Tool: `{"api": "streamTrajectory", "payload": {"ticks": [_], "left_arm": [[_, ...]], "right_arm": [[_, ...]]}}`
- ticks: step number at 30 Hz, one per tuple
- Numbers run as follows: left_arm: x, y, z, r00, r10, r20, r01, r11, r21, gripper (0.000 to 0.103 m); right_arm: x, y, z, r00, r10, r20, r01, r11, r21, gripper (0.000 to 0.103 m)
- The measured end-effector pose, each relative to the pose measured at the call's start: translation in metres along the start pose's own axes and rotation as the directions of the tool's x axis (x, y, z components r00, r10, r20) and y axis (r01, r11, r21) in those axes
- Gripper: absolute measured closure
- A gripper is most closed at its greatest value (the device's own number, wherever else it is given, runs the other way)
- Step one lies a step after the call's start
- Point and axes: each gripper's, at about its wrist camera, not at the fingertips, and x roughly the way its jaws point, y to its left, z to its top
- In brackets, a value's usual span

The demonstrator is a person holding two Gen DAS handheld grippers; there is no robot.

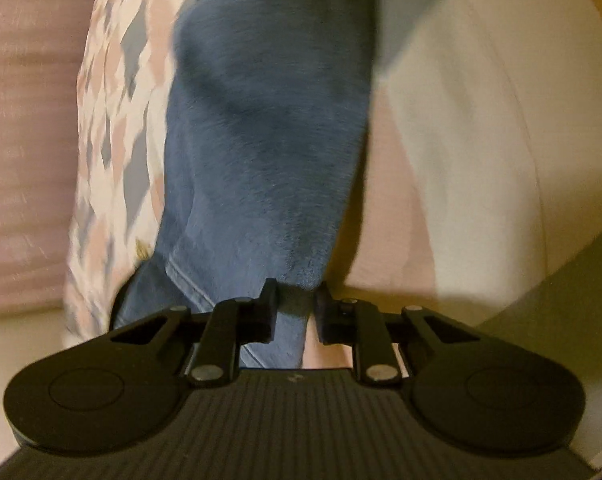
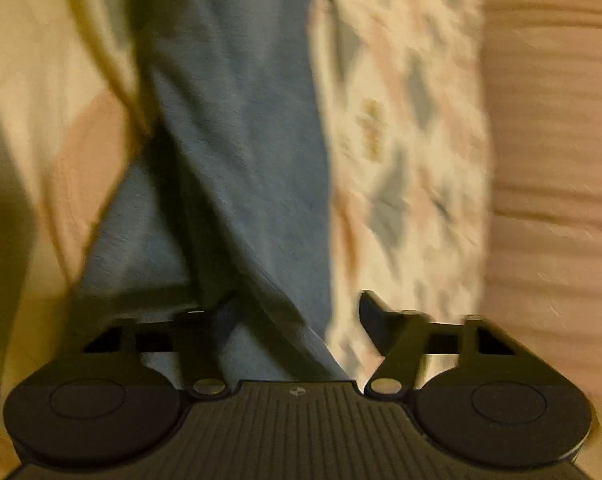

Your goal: Fold clothes

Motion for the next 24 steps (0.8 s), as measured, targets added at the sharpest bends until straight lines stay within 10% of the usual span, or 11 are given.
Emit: {"api": "streamTrajectory", "payload": {"ticks": [1, 5, 9, 13, 18, 20, 22, 24], "left_arm": [[-0.004, 0.014, 0.003, 0.999, -0.035, -0.014, 0.034, 0.997, -0.07, 0.087], [-0.019, 0.091, 0.008, 0.984, -0.175, -0.026, 0.153, 0.912, -0.381, 0.092], [-0.033, 0.194, 0.021, 0.999, -0.009, 0.05, 0.035, 0.845, -0.534, 0.098], [0.008, 0.317, 0.052, 0.98, 0.2, 0.0, -0.147, 0.718, -0.681, 0.096], [0.057, 0.401, 0.061, 0.983, 0.169, -0.067, -0.146, 0.516, -0.844, 0.088], [0.054, 0.385, 0.061, 0.99, 0.143, -0.02, -0.093, 0.527, -0.845, 0.068], [0.054, 0.346, 0.061, 0.999, 0.049, 0.013, -0.018, 0.573, -0.82, 0.068], [0.055, 0.303, 0.055, 0.994, -0.101, 0.039, 0.089, 0.554, -0.828, 0.068]], "right_arm": [[0.001, -0.015, -0.002, 0.999, 0.038, 0.009, -0.038, 0.998, 0.041, 0.103], [0.0, -0.09, -0.016, 0.997, 0.056, 0.056, -0.069, 0.964, 0.258, 0.103], [0.012, -0.171, -0.032, 0.996, 0.055, 0.073, -0.084, 0.863, 0.498, 0.103], [0.078, -0.248, -0.048, 0.999, 0.025, -0.039, 0.014, 0.63, 0.777, 0.084], [0.105, -0.285, -0.071, 0.997, 0.031, -0.073, 0.061, 0.269, 0.961, 0.047], [0.087, -0.272, -0.084, 0.999, 0.029, 0.023, -0.027, 0.161, 0.987, 0.027], [0.078, -0.238, -0.093, 0.991, 0.116, 0.073, -0.081, 0.062, 0.995, 0.027], [0.07, -0.201, -0.103, 0.968, 0.216, 0.132, -0.123, -0.056, 0.991, 0.03]]}}
